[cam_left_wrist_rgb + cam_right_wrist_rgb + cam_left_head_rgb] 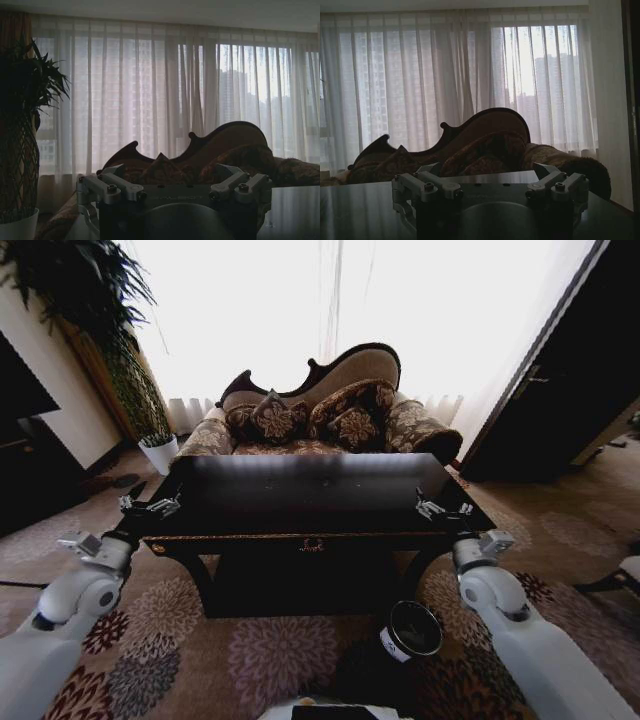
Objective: Move to the front of the table and place the trash on the table into the trash bin.
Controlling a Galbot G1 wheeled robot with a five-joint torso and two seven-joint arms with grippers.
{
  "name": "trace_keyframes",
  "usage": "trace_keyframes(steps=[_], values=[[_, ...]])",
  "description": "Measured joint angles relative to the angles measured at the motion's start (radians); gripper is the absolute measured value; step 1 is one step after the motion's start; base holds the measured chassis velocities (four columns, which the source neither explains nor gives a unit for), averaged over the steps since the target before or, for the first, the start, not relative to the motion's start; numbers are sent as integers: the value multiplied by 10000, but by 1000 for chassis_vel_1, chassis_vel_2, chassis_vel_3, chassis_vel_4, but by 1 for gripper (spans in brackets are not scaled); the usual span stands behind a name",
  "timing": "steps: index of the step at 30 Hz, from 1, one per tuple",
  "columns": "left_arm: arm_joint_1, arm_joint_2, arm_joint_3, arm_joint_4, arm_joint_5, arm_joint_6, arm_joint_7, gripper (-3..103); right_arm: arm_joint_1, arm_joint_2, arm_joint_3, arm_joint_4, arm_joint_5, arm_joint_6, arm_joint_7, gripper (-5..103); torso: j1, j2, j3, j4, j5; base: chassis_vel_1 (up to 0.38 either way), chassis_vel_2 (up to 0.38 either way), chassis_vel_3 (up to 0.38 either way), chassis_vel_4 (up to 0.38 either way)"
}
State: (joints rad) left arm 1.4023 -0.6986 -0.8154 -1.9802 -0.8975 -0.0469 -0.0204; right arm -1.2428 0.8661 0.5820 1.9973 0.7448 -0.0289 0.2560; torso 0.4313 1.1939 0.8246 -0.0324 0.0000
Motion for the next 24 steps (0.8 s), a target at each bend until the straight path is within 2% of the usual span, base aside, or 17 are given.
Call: trace_keyframes(steps=[24], values=[[0,0,0,0,0,0,0,100,-1,3,9,8,-5,0,3,100,0,0,0,1,0,0,0,0,0]])
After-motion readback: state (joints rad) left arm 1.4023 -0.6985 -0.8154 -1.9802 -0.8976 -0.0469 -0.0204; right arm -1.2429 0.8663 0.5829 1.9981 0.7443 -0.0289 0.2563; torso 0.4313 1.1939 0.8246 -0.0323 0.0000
